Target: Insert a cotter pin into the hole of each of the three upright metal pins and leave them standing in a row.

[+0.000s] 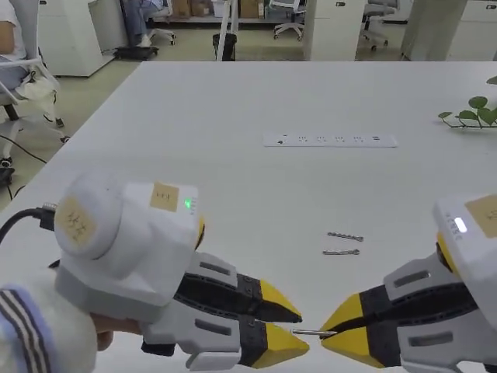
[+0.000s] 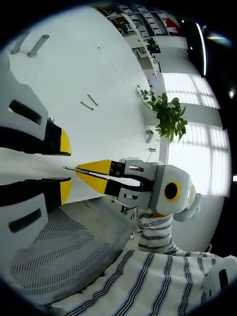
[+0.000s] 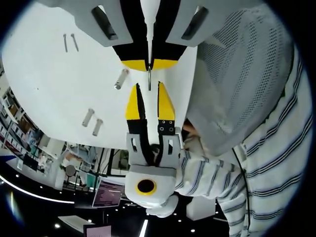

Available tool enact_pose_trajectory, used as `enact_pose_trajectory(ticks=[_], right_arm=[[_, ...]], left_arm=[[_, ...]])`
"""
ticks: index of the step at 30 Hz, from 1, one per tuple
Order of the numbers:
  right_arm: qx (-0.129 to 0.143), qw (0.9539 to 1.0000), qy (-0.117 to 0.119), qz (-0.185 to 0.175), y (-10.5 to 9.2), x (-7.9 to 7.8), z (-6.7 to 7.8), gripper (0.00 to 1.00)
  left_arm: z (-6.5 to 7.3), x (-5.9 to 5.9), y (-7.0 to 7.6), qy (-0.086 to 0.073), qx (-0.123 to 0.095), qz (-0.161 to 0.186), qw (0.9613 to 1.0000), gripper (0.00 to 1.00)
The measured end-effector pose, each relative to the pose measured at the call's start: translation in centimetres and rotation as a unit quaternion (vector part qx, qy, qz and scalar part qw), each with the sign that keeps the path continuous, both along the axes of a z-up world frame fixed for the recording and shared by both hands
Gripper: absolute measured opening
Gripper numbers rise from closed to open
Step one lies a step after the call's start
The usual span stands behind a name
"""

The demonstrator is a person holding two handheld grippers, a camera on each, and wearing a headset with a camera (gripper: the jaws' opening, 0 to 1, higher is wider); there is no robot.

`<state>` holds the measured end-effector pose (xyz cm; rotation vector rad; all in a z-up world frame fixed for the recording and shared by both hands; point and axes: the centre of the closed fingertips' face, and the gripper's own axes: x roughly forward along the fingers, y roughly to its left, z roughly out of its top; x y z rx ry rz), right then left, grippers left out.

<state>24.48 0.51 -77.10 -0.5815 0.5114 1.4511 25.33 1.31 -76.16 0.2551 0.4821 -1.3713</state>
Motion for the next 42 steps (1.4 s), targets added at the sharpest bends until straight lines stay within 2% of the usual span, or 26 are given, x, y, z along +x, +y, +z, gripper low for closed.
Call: enact_pose_trajectory(ticks=[5, 9, 11, 14, 17, 19, 22, 26, 30, 34, 41, 42], right_arm=[[-0.007, 1.0000, 0.000, -0.007, 0.0, 0.5, -0.3, 0.03], [-0.012, 0.9998, 0.000, -0.014, 0.1, 1.0, -0.6, 0.03], [-0.013, 0.9998, 0.002, -0.016, 0.1, 1.1, -0.7, 0.03], [-0.018, 0.9996, 0.001, -0.021, 0.1, 1.5, -1.0, 0.03], [-0.024, 0.9994, 0.001, -0.024, 0.0, 1.9, -1.2, 0.03], [-0.028, 0.9993, 0.000, -0.027, -0.1, 2.2, -1.4, 0.03], [-0.031, 0.9990, 0.002, -0.033, -0.3, 2.8, -1.5, 0.03], [-0.040, 0.9984, -0.001, -0.040, -0.7, 3.7, -1.9, 0.03], [-0.042, 0.9981, 0.001, -0.045, -0.7, 4.4, -2.2, 0.03], [-0.047, 0.9977, 0.001, -0.048, -0.6, 5.0, -2.5, 0.03], [-0.054, 0.9975, 0.003, -0.045, -0.3, 5.4, -3.1, 0.03], [-0.055, 0.9975, 0.003, -0.045, -0.3, 5.4, -3.2, 0.03]], left_arm=[[-0.1, 1.4, 0.8, -0.018, -0.005, 0.037, 0.9991, 0.27], [-0.7, 3.4, 2.0, -0.045, 0.006, 0.090, 0.9949, 0.37], [-1.1, 3.5, 2.2, -0.041, 0.006, 0.095, 0.9947, 0.39], [-1.6, 4.4, 2.7, -0.039, -0.003, 0.125, 0.9913, 0.39], [-2.3, 4.7, 2.8, -0.027, -0.009, 0.134, 0.9905, 0.39], [-2.9, 4.8, 2.9, -0.026, -0.003, 0.139, 0.9900, 0.38], [-3.4, 5.1, 2.9, -0.017, -0.009, 0.151, 0.9883, 0.36], [-4.2, 5.3, 3.0, -0.014, -0.005, 0.157, 0.9875, 0.34], [-4.4, 5.5, 2.9, -0.010, -0.013, 0.161, 0.9868, 0.31], [-5.1, 5.8, 2.8, -0.010, -0.007, 0.164, 0.9865, 0.30], [-5.8, 6.0, 2.6, -0.007, -0.010, 0.169, 0.9855, 0.26], [-5.9, 5.8, 2.5, -0.003, -0.011, 0.166, 0.9861, 0.26]])
